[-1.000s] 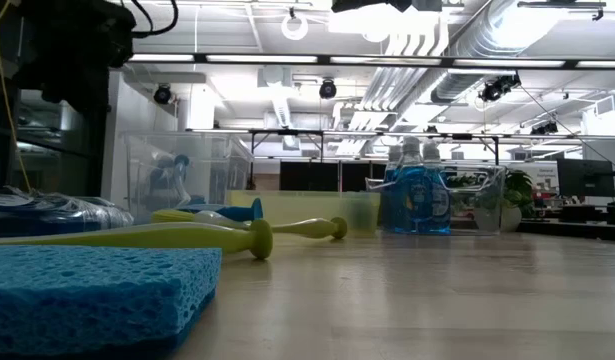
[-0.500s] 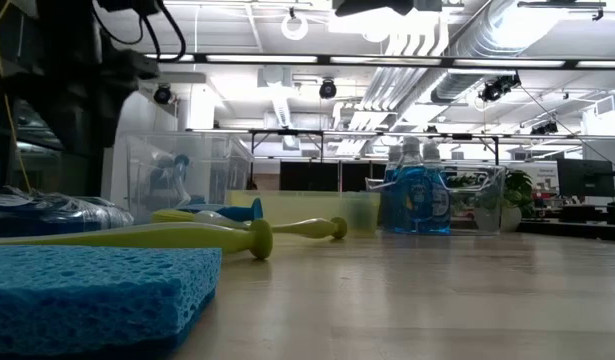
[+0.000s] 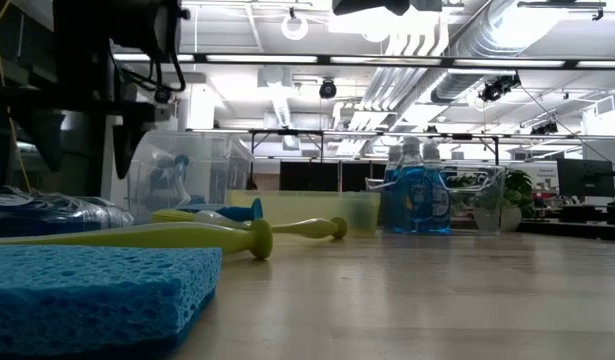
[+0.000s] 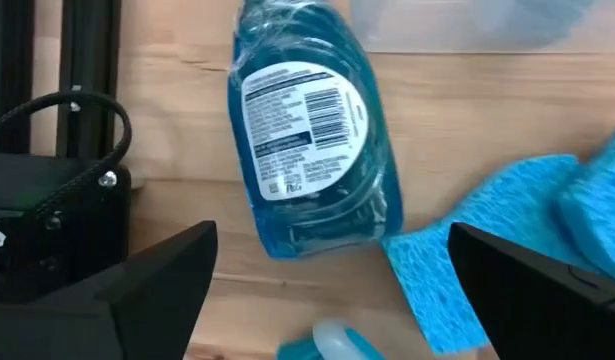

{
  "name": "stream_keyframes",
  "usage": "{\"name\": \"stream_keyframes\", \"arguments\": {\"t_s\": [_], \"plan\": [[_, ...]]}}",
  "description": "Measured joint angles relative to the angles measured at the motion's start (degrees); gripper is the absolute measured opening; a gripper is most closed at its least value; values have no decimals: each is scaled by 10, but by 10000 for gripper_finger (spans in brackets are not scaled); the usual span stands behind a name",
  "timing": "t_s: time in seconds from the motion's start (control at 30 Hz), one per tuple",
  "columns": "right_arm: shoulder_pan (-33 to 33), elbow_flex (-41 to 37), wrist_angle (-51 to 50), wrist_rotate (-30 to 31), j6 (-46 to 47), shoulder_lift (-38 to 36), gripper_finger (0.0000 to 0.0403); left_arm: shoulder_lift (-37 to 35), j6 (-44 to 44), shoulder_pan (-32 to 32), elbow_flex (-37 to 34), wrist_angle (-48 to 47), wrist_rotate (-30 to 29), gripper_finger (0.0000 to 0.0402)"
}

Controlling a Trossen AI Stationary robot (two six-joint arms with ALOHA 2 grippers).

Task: Pick & Place Kitchen Sink Supplies
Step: Put the blue dishwasher liquid into the transparent bin

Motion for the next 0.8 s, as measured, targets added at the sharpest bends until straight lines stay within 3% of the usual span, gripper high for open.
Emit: {"name": "stream_keyframes", "arguments": {"t_s": [0.3, 0.8], "plan": [[0, 0, -1, -25, -6, 0, 197, 58, -56, 0, -1, 1, -25, 392], [27, 0, -1, 4, -10, 0, 197, 60, -132, 0, -81, 115, -28, 392]]}}
